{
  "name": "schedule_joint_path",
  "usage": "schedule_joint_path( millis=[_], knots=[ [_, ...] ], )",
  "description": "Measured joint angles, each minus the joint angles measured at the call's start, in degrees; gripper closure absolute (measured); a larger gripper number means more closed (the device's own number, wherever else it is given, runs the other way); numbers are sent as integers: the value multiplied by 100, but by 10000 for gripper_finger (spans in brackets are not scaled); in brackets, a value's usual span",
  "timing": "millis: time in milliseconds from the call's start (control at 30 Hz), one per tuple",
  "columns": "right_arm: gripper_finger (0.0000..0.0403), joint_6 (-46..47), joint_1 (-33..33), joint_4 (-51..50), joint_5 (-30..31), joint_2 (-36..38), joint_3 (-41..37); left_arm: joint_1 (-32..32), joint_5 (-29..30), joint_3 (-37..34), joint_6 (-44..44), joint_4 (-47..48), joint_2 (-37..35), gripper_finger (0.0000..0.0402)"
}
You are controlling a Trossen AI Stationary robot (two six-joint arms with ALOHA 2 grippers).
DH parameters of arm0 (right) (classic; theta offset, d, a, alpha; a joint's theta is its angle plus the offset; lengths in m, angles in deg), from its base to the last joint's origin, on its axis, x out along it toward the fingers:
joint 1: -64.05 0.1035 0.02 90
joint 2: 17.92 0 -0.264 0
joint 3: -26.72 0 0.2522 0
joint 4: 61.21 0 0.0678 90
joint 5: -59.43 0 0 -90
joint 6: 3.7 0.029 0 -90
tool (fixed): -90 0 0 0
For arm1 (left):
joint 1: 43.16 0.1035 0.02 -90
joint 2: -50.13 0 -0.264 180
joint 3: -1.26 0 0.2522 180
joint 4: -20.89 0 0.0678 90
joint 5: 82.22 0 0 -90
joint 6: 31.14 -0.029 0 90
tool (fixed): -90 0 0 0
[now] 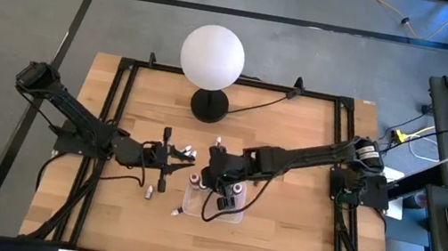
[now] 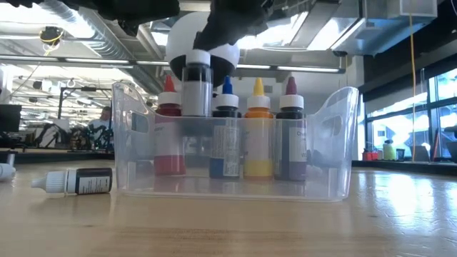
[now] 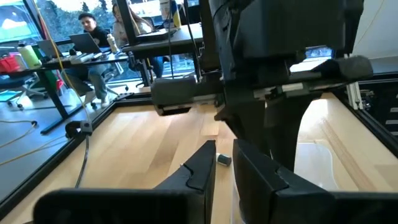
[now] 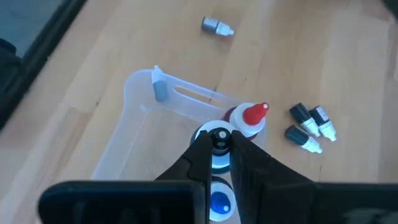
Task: Pick & Place food coloring
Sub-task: Put the large black food coloring bottle into the transparent bin
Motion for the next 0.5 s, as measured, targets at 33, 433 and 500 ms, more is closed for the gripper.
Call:
schedule_joint_path(
  millis=[33,433,500],
  knots=[
    [361,-7,0,1,0,-29,0,2,0,0,-1,0,0,347],
    [354,-270,9,-103,255,-263,-62,2,0,0,1,0,0,348],
    [352,-323,9,-166,258,-265,-86,2,-26,0,1,0,0,346]
  ],
)
